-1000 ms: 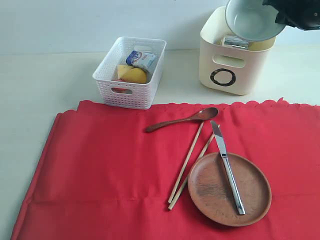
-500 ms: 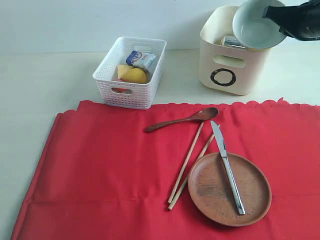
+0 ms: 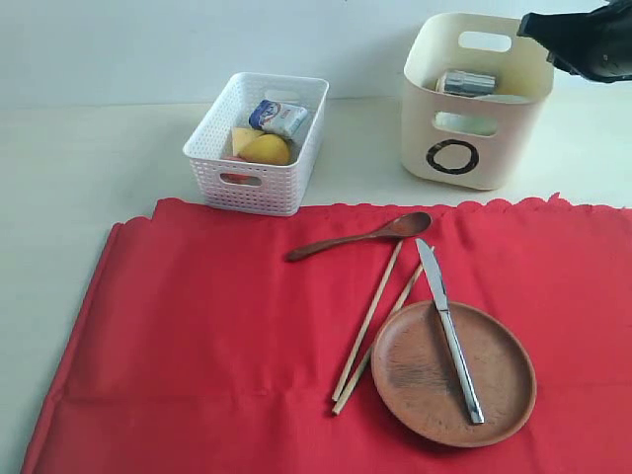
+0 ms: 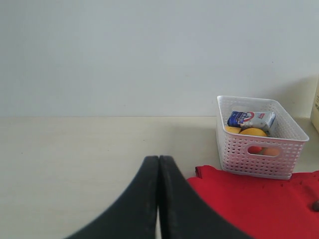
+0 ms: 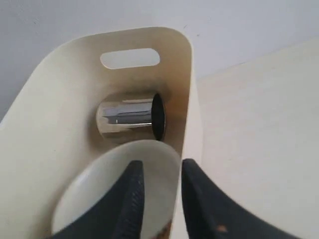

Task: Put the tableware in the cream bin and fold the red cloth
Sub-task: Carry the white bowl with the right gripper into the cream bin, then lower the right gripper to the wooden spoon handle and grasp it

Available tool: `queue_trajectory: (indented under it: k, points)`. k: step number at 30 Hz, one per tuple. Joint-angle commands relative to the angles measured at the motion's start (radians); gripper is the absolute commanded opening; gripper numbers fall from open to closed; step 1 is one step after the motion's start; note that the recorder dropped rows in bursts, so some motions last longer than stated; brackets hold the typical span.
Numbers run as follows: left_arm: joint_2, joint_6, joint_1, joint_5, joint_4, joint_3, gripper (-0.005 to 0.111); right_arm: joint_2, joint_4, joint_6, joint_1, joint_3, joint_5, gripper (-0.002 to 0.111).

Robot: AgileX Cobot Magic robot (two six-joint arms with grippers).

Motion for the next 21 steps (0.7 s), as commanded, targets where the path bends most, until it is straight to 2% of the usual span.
queue_trajectory:
  k: [1, 5, 15, 21]
  points:
    - [-0.005, 0.002, -0.007, -0.002, -0.004, 0.0, 0.001, 0.0, -0.003, -0.001, -0.003, 0.001, -0.01, 0.035]
    - [-0.005, 0.002, -0.007, -0.002, -0.004, 0.0, 0.001, 0.0, -0.003, -0.001, -0.003, 0.001, -0.01, 0.041]
    - [-0.005, -0.002, -0.007, -0.002, -0.004, 0.0, 0.001, -0.048, 0.0, -0.001, -0.003, 0.001, 0.073, 0.04]
    - [-0.005, 0.001, -0.007, -0.002, -0.004, 0.0, 0.001, -0.144, -0.002, -0.001, -0.003, 0.001, 0.191, 0.04]
